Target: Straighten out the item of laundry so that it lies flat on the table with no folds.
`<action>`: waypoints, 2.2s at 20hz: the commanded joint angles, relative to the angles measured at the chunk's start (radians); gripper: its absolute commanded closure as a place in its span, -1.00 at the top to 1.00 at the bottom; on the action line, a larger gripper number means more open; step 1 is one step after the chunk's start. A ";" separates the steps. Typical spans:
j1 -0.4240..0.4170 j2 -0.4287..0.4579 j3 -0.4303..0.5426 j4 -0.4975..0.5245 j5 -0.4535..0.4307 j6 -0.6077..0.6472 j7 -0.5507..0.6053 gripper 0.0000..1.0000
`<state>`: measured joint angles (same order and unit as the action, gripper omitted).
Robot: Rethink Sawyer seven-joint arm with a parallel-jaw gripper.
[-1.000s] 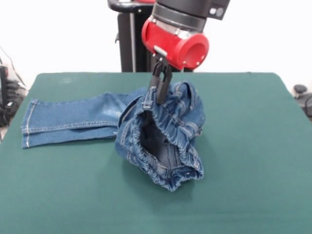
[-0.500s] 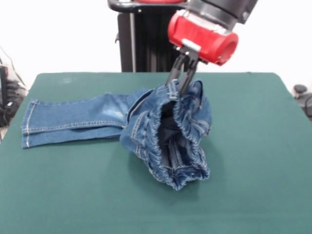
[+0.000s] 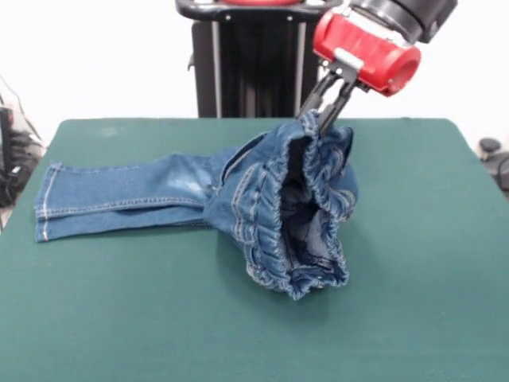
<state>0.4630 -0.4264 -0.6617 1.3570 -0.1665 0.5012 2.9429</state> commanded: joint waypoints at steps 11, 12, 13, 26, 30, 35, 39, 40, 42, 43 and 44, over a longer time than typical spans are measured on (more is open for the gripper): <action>0.237 0.345 -0.330 0.174 0.301 0.185 0.770 -1.00; 0.239 0.333 -0.328 0.176 0.306 0.198 0.762 -1.00; 0.244 0.318 -0.327 0.181 0.310 0.215 0.754 -1.00; 0.336 0.243 -0.313 0.181 0.416 0.433 0.781 -1.00; 0.343 0.244 -0.300 0.201 0.441 0.412 0.790 -1.00; 0.358 0.290 -0.285 0.235 0.478 0.349 0.826 -1.00; 0.400 0.314 -0.275 0.275 0.521 0.340 0.872 -1.00; 0.413 0.319 -0.270 0.290 0.536 0.330 0.887 -1.00; 0.441 0.332 -0.263 0.323 0.567 0.306 0.918 -1.00; 0.455 0.342 -0.262 0.338 0.580 0.296 0.932 -1.00; 0.469 0.348 -0.257 0.358 0.598 0.281 0.941 -1.00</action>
<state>0.8688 -0.1745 -1.0198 1.5648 0.3244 0.8054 3.4588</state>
